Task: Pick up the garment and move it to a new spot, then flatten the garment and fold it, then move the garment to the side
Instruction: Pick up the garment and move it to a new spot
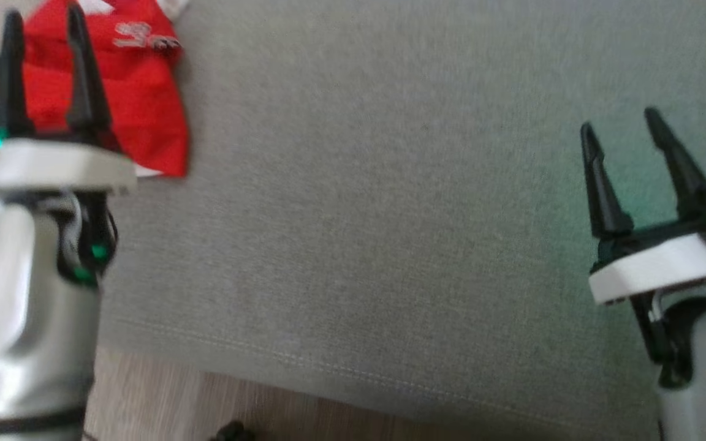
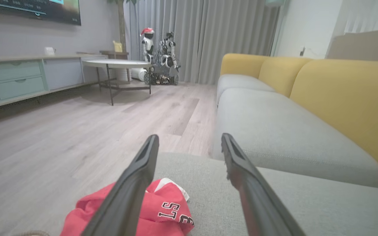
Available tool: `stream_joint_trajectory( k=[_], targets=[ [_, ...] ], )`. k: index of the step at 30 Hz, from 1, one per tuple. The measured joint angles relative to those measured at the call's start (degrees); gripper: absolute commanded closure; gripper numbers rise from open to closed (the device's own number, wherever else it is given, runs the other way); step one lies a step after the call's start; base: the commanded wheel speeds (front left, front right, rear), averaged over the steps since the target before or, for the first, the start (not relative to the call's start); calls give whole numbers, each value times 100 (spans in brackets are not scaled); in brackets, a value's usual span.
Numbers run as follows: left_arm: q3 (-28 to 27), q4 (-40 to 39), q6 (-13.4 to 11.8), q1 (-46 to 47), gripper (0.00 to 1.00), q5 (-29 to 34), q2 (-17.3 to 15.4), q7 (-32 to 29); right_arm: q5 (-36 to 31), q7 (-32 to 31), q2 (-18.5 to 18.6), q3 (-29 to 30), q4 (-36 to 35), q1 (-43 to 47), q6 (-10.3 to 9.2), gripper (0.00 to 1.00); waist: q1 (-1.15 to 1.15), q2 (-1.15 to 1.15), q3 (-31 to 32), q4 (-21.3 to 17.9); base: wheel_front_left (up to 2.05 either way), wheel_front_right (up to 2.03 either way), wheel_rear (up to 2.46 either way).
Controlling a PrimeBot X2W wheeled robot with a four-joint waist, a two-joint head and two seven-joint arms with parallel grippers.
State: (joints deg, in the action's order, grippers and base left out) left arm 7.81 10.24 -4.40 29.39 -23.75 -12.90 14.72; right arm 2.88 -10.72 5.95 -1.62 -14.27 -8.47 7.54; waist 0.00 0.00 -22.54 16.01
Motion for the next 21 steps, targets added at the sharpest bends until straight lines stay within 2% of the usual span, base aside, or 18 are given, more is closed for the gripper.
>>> stream_joint_trajectory(
  k=[5,9,11,12,13,15,17,18,19,20,21],
  targets=[
    [-178,1404,433,943,0,126,76,0,-13,-44,67,-51,-40,-338,0,0,1,0,-598,-122,0,0,0],
    [-229,2577,672,1334,0,265,100,0,-29,-29,73,-134,30,-446,0,0,1,0,-885,-271,0,0,0],
    [-226,3117,762,1453,0,322,112,0,-27,24,74,-133,53,-450,0,0,1,0,-950,-350,0,0,0],
    [-226,3117,762,1453,0,322,112,0,-27,24,74,-133,53,-450,0,0,1,0,-950,-350,0,0,0],
    [-193,3663,814,1593,0,352,115,0,-27,49,73,-132,82,-456,0,0,1,0,-986,-407,0,0,0],
    [-118,4199,893,1753,0,352,122,-9,-25,76,67,-132,152,-477,0,0,1,0,-986,-440,0,0,0],
    [-107,4421,931,1836,0,352,132,-57,-16,99,64,-132,167,-491,0,0,1,0,-978,-448,0,0,0],
    [-96,4771,967,1999,31,347,131,-118,15,134,47,-142,213,-506,0,0,1,0,-946,-468,0,0,0],
    [-96,4771,967,1999,86,347,131,-118,15,134,47,-142,213,-506,0,0,1,0,-946,-468,0,0,0],
    [-90,4896,1003,2078,100,345,126,-118,15,160,38,-144,243,-505,0,0,1,0,-920,-479,0,0,0],
    [-79,4992,1014,2141,100,345,122,-115,16,172,32,-142,270,-505,0,0,1,0,-889,-487,0,0,0]
  ],
)
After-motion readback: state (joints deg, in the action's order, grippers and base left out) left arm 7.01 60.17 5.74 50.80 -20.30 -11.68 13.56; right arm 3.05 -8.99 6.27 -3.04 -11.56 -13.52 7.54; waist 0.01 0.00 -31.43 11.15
